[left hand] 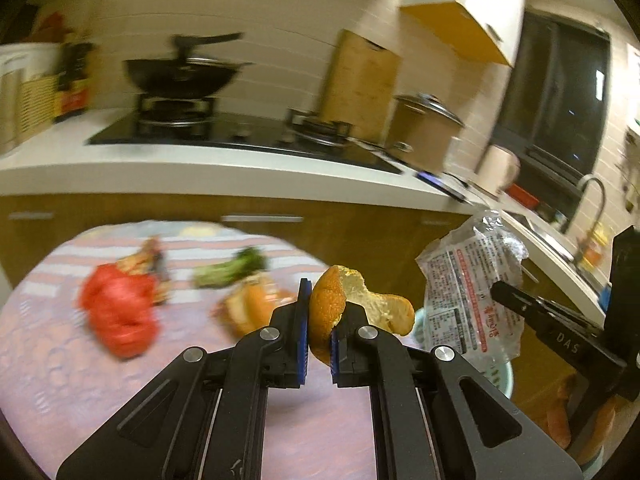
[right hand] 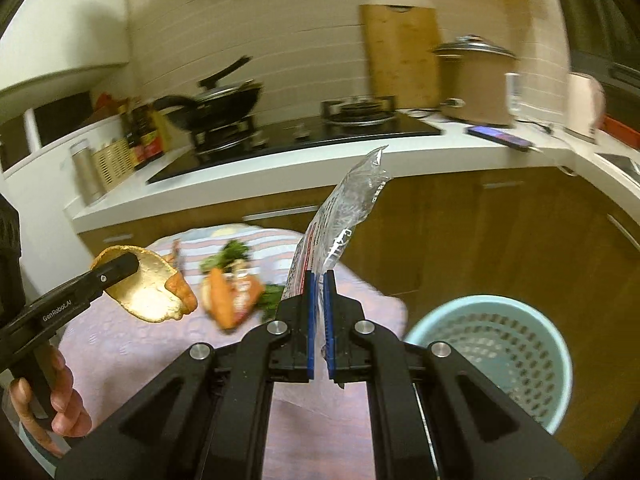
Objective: Collect trash
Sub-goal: 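Carry the crust and bread bag over the blue basket and open both tools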
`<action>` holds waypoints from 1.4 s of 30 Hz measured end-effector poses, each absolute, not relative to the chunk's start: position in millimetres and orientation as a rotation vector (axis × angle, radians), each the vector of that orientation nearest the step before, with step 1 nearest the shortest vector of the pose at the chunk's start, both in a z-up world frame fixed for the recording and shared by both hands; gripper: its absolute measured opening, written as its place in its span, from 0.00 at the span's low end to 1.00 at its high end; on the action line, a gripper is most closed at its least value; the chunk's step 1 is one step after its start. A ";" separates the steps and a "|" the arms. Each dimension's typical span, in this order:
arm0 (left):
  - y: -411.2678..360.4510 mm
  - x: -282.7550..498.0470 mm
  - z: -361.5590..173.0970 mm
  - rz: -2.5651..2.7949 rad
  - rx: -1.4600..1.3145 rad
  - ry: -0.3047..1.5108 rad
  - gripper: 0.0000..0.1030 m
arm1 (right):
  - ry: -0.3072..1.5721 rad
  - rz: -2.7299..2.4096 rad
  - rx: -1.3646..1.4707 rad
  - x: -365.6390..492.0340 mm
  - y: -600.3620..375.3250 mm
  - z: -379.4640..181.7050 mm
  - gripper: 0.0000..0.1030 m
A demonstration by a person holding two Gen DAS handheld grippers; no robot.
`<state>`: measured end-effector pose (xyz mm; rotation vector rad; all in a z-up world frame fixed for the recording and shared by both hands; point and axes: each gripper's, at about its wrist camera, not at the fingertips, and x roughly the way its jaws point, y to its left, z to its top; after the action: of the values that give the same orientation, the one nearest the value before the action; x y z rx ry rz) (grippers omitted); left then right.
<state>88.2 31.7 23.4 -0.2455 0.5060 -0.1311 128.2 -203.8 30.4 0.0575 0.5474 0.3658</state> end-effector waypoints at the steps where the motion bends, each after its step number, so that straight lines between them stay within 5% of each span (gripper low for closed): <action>1: 20.1 94.4 23.6 -0.149 -0.236 0.507 0.06 | 0.546 0.347 0.066 129.5 -214.7 29.5 0.03; 28: -164.7 212.4 -56.7 -0.461 -0.061 0.775 0.07 | 0.715 0.067 0.155 170.5 -341.0 -55.6 0.03; 30: -168.6 214.6 -60.9 -0.469 -0.059 0.792 0.16 | 0.733 0.061 0.155 171.7 -344.1 -61.5 0.03; 31: -170.1 214.9 -64.0 -0.480 -0.055 0.803 0.29 | 0.742 0.055 0.154 172.4 -344.8 -63.5 0.04; 33: -170.7 212.6 -65.2 -0.470 -0.042 0.800 0.49 | 0.772 0.034 0.158 175.1 -347.5 -70.0 0.16; 36: -166.8 207.3 -66.9 -0.470 -0.025 0.799 0.51 | 0.787 -0.009 0.175 173.3 -353.6 -78.0 0.41; 42: -151.9 198.2 -59.4 -0.454 -0.038 0.784 0.51 | 0.761 -0.020 0.158 163.8 -350.7 -69.7 0.43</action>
<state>198.2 -151.9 -59.4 -0.0375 0.7840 -0.4543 163.8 -350.7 -69.7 0.1583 0.7608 -0.0196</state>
